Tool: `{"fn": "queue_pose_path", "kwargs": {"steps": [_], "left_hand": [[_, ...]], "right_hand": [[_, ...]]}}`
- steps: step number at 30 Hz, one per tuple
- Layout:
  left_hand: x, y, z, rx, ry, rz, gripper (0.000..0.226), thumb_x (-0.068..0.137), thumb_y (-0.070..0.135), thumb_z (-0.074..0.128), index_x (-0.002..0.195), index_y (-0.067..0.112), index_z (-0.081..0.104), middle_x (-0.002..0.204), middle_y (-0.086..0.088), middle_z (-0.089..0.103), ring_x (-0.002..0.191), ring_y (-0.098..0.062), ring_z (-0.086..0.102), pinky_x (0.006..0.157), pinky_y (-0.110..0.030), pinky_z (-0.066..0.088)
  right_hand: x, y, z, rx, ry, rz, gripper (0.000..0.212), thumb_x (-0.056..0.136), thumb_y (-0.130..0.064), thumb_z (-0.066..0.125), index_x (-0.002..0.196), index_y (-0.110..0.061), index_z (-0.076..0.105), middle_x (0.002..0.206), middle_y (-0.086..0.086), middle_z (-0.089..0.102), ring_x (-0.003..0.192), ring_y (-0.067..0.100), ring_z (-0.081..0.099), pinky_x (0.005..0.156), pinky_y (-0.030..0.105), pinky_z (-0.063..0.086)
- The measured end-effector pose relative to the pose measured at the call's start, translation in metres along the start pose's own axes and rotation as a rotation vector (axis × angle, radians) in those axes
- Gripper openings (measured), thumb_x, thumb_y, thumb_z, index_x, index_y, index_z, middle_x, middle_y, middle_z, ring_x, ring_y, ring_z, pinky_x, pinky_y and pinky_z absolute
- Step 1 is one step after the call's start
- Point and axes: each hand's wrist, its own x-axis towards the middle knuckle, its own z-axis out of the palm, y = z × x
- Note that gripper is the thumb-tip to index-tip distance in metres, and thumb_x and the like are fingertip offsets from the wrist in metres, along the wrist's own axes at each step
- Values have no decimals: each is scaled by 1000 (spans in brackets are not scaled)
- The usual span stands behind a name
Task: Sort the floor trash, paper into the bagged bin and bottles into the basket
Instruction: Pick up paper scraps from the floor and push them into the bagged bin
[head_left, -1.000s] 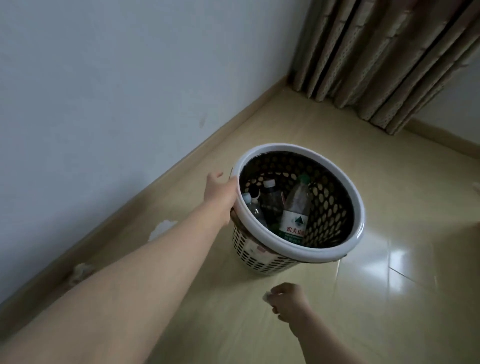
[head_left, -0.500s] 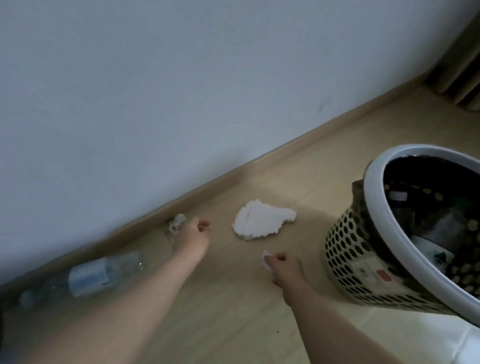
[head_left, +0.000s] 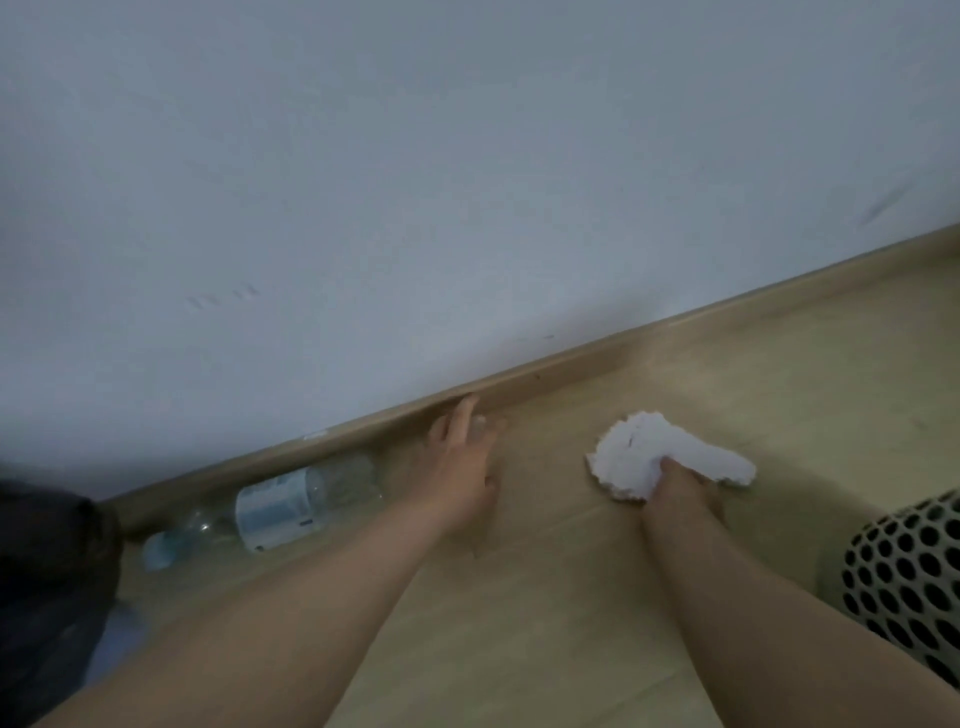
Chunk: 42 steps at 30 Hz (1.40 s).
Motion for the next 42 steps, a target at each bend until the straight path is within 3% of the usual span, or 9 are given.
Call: {"fn": "queue_pose_path", "kwargs": {"steps": [4,9,14,18,22,25,30,36,42], "left_hand": [[3,-6,14,123,-196,-7,57,93,17,43,144,29,22,157,2,5,142,-28,10,109,-45,25],[-11,-15,29,179,-34,63,40,95,12,36,134,20,39,142,1,35,128,-22,32,94,-34,36],[-15,-17,31,-444,115,-222,35,93,3,41,124,12,55,126,-8,55,114,-24,51,83,-21,36],[-23,-15,28,-872,135,-524,36,95,13,45,130,18,47,129,-7,54,107,-24,55,83,-26,44],[-42,-13,22,-1022,83,-619,39,94,13,46,133,16,44,135,-8,49,111,-25,53,88,-32,45],[-55,-6,14,-963,115,-590,40,91,18,50,130,20,45,121,-4,55,103,-23,55,82,-30,46],[-65,6,-15,-1010,305,-552,38,84,16,55,121,24,51,104,1,56,76,-7,53,57,-22,39],[-100,-1,-72,-959,640,-450,34,78,11,59,106,28,52,111,2,47,86,-4,50,70,-13,33],[-171,-57,-131,-696,924,-334,41,79,15,63,114,30,47,100,13,32,84,34,33,69,13,23]], "right_hand": [[9,-4,9,-7,-56,-8,30,90,-13,55,118,-3,55,126,17,57,114,34,56,96,39,47],[-2,-1,23,-120,43,-8,19,82,-16,70,98,-8,66,112,11,62,101,28,58,83,27,40],[-27,19,42,-365,-22,-116,19,77,-29,73,68,-24,57,102,8,67,103,31,57,99,38,42],[-65,39,61,-460,-90,-162,24,75,-33,71,63,-25,53,96,2,67,102,29,56,92,38,45],[-98,51,68,-196,-147,-116,23,76,-12,70,64,-19,52,71,-1,58,69,19,55,66,30,47],[-113,46,61,-48,-153,-85,21,78,-6,68,69,-15,51,68,-2,54,57,11,47,51,22,39],[-139,19,57,72,-217,-174,20,79,-11,68,71,-19,51,72,-3,56,60,12,50,53,24,41],[-201,-8,67,246,-358,-388,31,77,-7,71,63,-24,49,62,-8,52,45,1,47,46,16,42],[-302,-23,96,141,-627,-605,23,66,-28,71,59,-42,54,94,10,57,86,29,57,79,44,50]]}}
